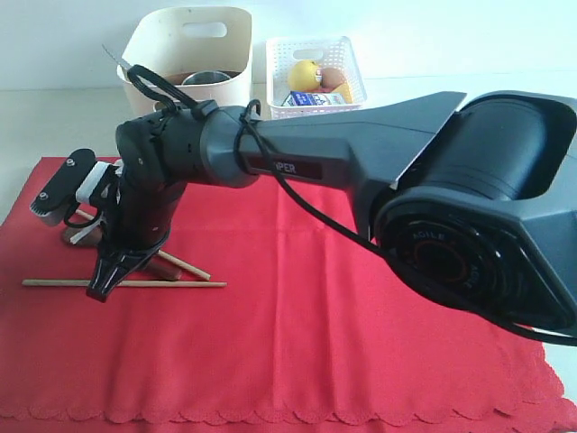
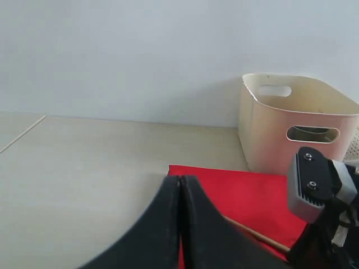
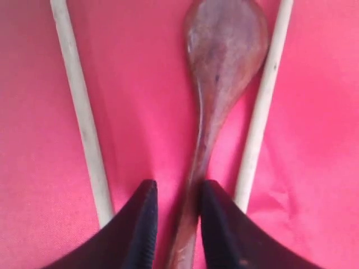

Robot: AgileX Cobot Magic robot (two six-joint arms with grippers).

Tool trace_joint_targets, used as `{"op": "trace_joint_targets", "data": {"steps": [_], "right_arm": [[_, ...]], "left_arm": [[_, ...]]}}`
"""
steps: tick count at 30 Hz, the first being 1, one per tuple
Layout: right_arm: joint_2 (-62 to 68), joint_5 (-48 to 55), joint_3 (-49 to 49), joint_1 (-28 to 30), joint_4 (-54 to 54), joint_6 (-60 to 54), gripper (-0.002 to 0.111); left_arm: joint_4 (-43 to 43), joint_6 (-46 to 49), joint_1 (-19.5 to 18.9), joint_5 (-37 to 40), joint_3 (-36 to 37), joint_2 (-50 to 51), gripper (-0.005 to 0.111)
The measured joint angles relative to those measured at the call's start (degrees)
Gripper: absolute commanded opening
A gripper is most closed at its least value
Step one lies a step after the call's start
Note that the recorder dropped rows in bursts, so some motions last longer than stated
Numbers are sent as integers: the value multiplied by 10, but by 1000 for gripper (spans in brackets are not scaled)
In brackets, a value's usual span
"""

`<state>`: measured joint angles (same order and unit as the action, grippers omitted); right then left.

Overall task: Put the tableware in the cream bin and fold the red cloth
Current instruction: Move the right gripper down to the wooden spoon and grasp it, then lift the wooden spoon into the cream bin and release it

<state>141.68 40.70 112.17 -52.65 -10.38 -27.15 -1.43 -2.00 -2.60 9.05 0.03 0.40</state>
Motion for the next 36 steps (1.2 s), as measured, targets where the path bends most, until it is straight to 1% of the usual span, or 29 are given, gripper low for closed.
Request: {"op": "trace_joint_targets", "data": {"steps": [4, 5, 17, 25, 30, 36], "right_arm": [[1, -1, 0, -1, 2, 0, 1], [1, -1, 0, -1, 2, 0, 0], [-6, 7, 0, -1, -7, 8, 0], [-78, 10, 0, 0, -21, 8, 0], [-126, -23, 0, 14, -23, 8, 0], [-160, -110, 0, 45, -23, 11, 0]], "left_arm": [[0, 0, 0, 0, 0, 0, 1], [0, 0, 0, 0, 0, 0, 1], [0, 0, 0, 0, 0, 0, 1], [0, 0, 0, 0, 0, 0, 1], [0, 0, 0, 0, 0, 0, 1], [0, 0, 0, 0, 0, 0, 1]]}}
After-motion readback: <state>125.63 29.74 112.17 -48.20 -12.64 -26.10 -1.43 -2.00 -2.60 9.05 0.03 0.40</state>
